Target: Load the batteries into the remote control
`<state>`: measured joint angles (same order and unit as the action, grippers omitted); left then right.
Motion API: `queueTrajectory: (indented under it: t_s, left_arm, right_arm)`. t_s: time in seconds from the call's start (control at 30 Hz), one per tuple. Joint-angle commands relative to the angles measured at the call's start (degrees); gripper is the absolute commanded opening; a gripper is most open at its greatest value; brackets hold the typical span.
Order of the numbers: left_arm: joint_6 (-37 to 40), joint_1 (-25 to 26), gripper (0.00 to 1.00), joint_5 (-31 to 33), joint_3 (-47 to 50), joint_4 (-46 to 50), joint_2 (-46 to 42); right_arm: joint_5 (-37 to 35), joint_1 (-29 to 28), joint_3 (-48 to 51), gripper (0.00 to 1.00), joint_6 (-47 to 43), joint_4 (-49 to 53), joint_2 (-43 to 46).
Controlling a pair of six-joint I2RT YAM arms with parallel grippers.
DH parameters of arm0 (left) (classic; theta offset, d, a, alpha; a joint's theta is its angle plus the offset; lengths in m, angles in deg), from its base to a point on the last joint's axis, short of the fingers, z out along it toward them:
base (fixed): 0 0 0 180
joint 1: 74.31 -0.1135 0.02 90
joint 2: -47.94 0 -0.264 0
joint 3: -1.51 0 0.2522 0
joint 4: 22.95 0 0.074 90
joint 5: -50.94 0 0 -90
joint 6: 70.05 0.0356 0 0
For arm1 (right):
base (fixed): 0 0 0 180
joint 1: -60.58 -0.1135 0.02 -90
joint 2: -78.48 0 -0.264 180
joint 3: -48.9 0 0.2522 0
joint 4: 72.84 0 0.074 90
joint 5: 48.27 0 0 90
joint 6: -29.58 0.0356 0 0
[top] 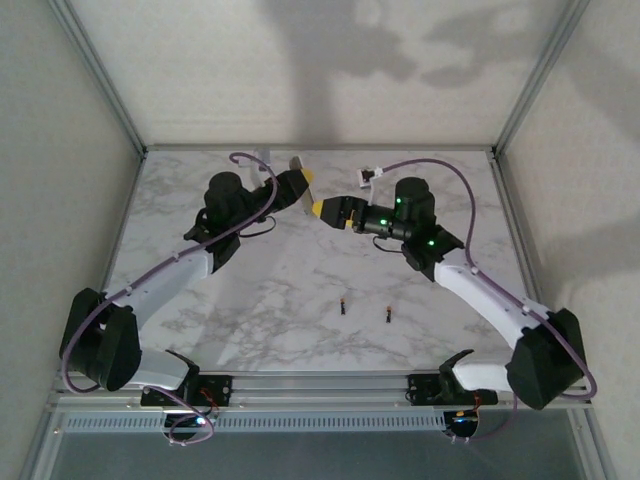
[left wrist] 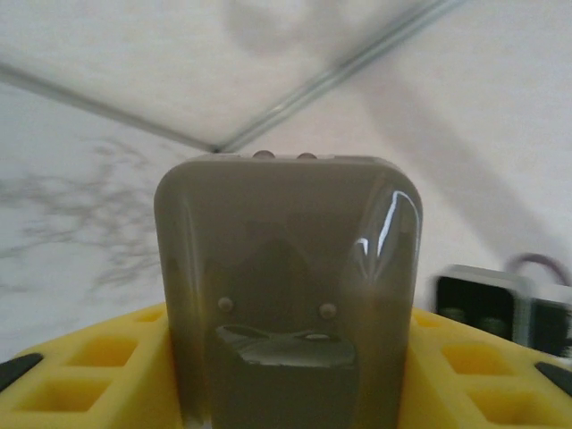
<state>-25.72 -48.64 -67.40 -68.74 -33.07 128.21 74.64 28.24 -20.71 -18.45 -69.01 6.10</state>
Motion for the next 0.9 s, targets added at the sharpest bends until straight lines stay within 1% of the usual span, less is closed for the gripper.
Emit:
queueTrajectory:
  t_s: [0.0, 0.1, 0.17, 0.23, 0.37, 0.43, 0.53, 0.7, 0.87]
  left_arm:
    - [9.8, 1.77, 0.45, 10.77, -3.84, 14.47, 1.46]
    - [14.05, 4.23, 0.41, 17.88, -7.65, 23.0, 6.52]
    - [16.09, 6.03, 0.42, 21.68, -10.59, 27.51, 11.01]
    - [17.58, 7.72, 0.41, 24.77, -12.73, 30.29, 14.84]
    - [20.37, 11.38, 0.43, 32.6, -17.56, 35.72, 22.47]
    - [21.27, 12.72, 0.42, 33.81, -19.95, 38.24, 26.54]
    - [22.09, 13.85, 0.43, 35.13, -22.17, 40.54, 30.98]
    - [24.35, 14.49, 0.44, 35.62, -24.61, 43.78, 35.45]
    - [26.82, 14.89, 0.47, 36.95, -27.41, 47.16, 39.13]
  right_arm:
    - [-12.62, 0.74, 0.87, 0.99, -7.69, 11.03, 3.78]
    - [-18.15, 1.14, 1.56, 0.99, -11.35, 15.71, 4.82]
    - [-21.52, 1.38, 2.66, 0.99, -13.03, 17.46, 5.17]
    - [-23.83, 1.67, 4.11, 0.99, -14.34, 18.06, 5.58]
    - [-28.92, 3.24, 7.74, 0.99, -15.38, 18.88, 7.6]
    - [-31.32, 4.45, 9.74, 0.99, -15.98, 19.41, 9.1]
    - [-33.0, 6.48, 12.31, 0.99, -16.18, 19.81, 11.0]
    - [-34.77, 7.48, 13.59, 0.99, -15.35, 19.61, 11.55]
    - [-34.4, 7.73, 14.37, 0.99, -14.64, 18.68, 11.19]
